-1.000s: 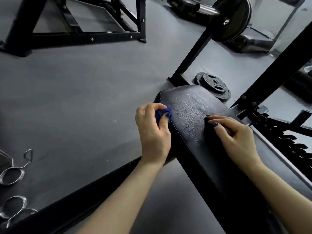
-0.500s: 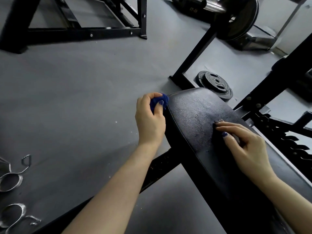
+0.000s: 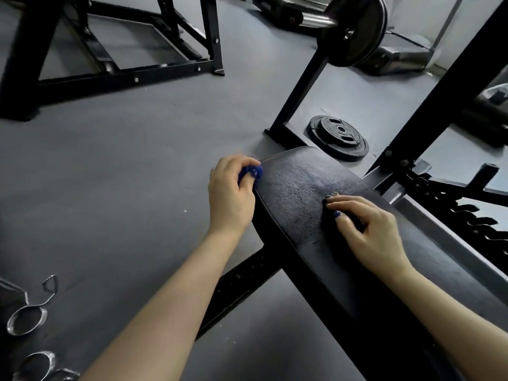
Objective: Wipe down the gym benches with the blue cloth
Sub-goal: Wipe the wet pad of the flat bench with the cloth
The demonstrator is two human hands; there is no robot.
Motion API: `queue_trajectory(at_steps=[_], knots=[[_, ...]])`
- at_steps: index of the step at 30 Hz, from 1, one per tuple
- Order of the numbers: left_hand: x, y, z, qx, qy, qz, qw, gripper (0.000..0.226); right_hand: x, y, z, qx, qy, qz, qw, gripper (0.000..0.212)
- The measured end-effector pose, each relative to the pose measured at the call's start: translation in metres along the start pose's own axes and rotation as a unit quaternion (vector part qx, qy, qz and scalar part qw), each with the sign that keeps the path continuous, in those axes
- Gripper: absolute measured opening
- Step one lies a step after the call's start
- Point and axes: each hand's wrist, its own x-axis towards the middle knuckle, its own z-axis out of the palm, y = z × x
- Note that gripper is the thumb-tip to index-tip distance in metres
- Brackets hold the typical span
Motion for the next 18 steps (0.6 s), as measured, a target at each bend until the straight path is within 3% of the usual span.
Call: queue_trajectory(at_steps=[3, 9, 14, 18], knots=[[-0.024, 0.009, -0.005, 0.056, -0.03, 0.079, 0.995, 0.021, 0.0, -0.002, -0.001, 0.003, 0.002, 0.006, 1.0, 0.024], [-0.068, 0.036, -0.011, 0.103, -0.052, 0.077, 0.99, 0.02, -0.002, -0.008, -0.002, -0.006, -0.003, 0.023, 1.0, 0.026], [-0.069, 0.065, -0.02, 0.114, -0.103, -0.012, 0.988, 0.035, -0.005, -0.015, -0.009, -0.03, -0.043, 0.02, 0.998, 0.026], [-0.067, 0.087, -0.022, 0.054, -0.072, -0.108, 0.99, 0.039, -0.017, -0.045, -0.012, -0.001, -0.026, -0.003, 1.0, 0.028]])
